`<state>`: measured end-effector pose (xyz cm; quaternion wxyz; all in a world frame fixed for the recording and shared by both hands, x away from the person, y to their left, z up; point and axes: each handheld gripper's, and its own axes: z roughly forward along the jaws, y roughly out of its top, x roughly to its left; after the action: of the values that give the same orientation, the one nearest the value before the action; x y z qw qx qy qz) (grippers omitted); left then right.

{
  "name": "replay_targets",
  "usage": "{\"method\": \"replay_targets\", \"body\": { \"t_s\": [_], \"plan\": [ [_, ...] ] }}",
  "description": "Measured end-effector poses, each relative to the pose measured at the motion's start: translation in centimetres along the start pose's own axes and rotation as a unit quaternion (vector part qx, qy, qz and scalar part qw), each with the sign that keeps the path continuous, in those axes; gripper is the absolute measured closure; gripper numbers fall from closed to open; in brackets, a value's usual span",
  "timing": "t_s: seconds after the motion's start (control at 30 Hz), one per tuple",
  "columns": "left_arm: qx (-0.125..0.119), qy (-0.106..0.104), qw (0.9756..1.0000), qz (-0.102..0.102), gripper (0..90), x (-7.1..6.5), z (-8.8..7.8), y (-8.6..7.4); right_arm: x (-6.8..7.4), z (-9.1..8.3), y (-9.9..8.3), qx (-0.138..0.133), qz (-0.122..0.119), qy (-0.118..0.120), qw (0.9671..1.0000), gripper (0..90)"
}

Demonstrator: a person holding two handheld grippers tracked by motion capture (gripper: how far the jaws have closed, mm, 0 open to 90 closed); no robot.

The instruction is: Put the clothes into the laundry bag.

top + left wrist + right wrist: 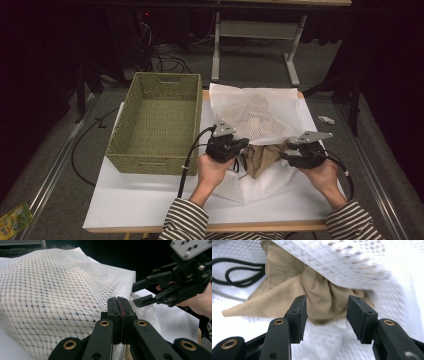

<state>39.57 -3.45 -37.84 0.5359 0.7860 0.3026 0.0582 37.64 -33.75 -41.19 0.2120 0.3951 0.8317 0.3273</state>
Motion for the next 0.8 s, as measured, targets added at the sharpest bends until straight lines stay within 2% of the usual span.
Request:
{"method": "replay_targets", "body": {
  "t_s": [0.03, 0.17, 0.27, 0.33, 0.43, 0.53, 0.63, 0.67, 0.8],
  "plan": [
    [0.0, 0.0, 1.0, 0.0, 90.0, 0.0, 0.0, 0.0, -0.1, -0.3, -0.2, -0.005, 0.002, 0.0, 1.0, 50.0],
    [0.0, -0.002, 1.0, 0.0, 90.0, 0.0, 0.2, 0.0, -0.2, -0.4, -0.9, 0.013, 0.001, -0.014, 0.9998, 46.0],
    [0.0, 0.001, 1.0, 0.002, 90.0, -0.1, 0.2, -0.1, -0.4, 0.2, -1.4, 0.042, 0.006, -0.016, 0.999, 45.2],
    [0.0, 0.003, 1.0, 0.004, 90.0, -0.1, 0.2, -0.1, -0.5, 0.6, -1.7, 0.05, 0.01, -0.014, 0.9986, 48.1],
    [0.001, 0.006, 1.0, 0.005, 90.0, -0.1, 0.2, -0.1, -0.7, 1.1, -2.4, 0.073, 0.02, -0.006, 0.9971, 55.7],
    [0.001, 0.008, 0.9999, 0.007, 90.0, -0.1, 0.3, -0.1, -0.8, 1.4, -3.0, 0.083, 0.024, 0.0, 0.9963, 65.3],
    [0.001, 0.008, 1.0, 0.006, 90.0, -0.1, 0.3, -0.1, -0.8, 1.7, -3.5, 0.095, 0.021, 0.007, 0.9953, 82.5],
    [0.001, 0.008, 0.9999, 0.006, 90.0, -0.1, 0.3, -0.1, -0.8, 1.7, -3.6, 0.1, 0.012, 0.007, 0.9949, 87.9],
    [-0.002, 0.011, 0.9999, 0.004, 90.0, 0.0, 0.2, 0.0, -0.4, 0.7, -3.5, 0.07, 0.003, 0.002, 0.9975, 89.9]
  ]
}}
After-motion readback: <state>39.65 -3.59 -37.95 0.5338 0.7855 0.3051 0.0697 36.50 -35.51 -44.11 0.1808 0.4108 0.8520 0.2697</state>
